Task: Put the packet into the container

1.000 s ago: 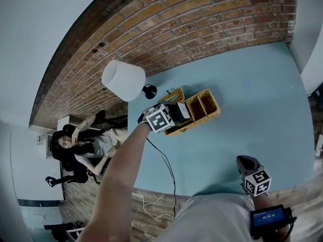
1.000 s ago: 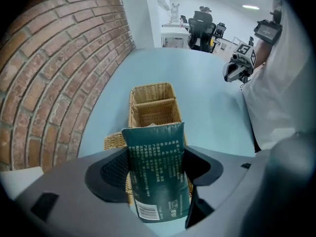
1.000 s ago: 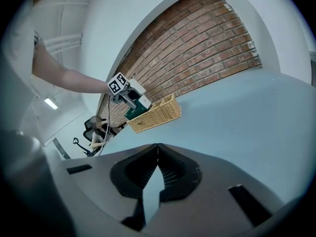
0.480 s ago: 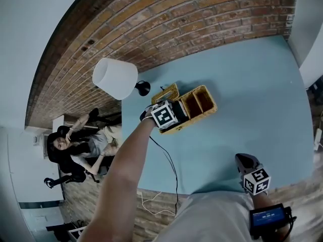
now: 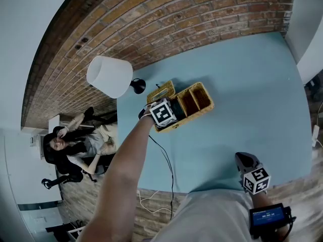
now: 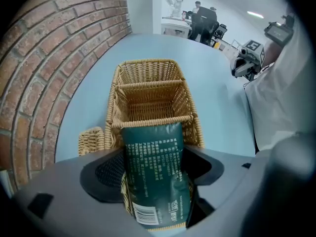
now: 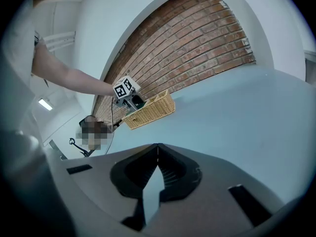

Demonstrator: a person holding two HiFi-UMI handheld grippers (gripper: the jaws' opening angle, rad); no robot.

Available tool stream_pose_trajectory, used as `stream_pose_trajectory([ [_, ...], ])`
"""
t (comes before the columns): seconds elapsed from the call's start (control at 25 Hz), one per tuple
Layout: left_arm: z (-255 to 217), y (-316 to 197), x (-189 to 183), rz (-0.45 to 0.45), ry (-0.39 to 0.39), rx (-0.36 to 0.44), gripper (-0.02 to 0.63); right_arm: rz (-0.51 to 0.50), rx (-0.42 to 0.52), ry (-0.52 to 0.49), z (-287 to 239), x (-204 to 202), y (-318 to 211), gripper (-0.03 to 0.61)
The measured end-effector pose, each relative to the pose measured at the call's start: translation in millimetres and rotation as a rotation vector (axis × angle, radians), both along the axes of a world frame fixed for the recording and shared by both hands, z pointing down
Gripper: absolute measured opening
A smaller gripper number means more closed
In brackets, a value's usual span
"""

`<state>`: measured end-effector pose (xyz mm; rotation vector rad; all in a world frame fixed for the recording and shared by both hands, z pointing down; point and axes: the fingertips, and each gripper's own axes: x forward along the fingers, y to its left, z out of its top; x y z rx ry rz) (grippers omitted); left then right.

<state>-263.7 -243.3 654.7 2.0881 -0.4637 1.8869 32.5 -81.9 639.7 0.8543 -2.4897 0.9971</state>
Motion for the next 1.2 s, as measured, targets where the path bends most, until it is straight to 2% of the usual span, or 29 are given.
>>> stream_pose_trajectory([
  [0.28,-26.1,-1.1,-9.4,-0.051,0.004,0.095,0.365,-0.009,0.019,-0.005,-1.2,-1.7,-3.8,0.011],
  [0.6,-57.6,27.4,-11.1,-0.149,0.073,0.271,0.364,-0.071,0.056,-0.004,-9.1,-11.6,-3.0,0.011],
  [0.72,-67.8,49.8,-9.5,-0.202,0.117,0.315,0.362,-0.093,0.072,-0.003,-14.9,-18.1,-2.1,0.011],
  [0.84,-81.5,78.7,1.1,-0.281,0.202,0.334,0.351,-0.12,0.096,0.002,-27.6,-23.7,-9.6,0.011],
  [1.0,-95.6,121.7,23.3,-0.331,0.324,0.363,0.261,-0.142,0.146,0.009,-46.4,-34.9,-16.1,0.011],
  [1.2,-109.0,158.5,50.6,-0.498,0.506,0.472,0.114,-0.195,0.221,0.004,-67.2,-46.6,-30.5,0.011],
])
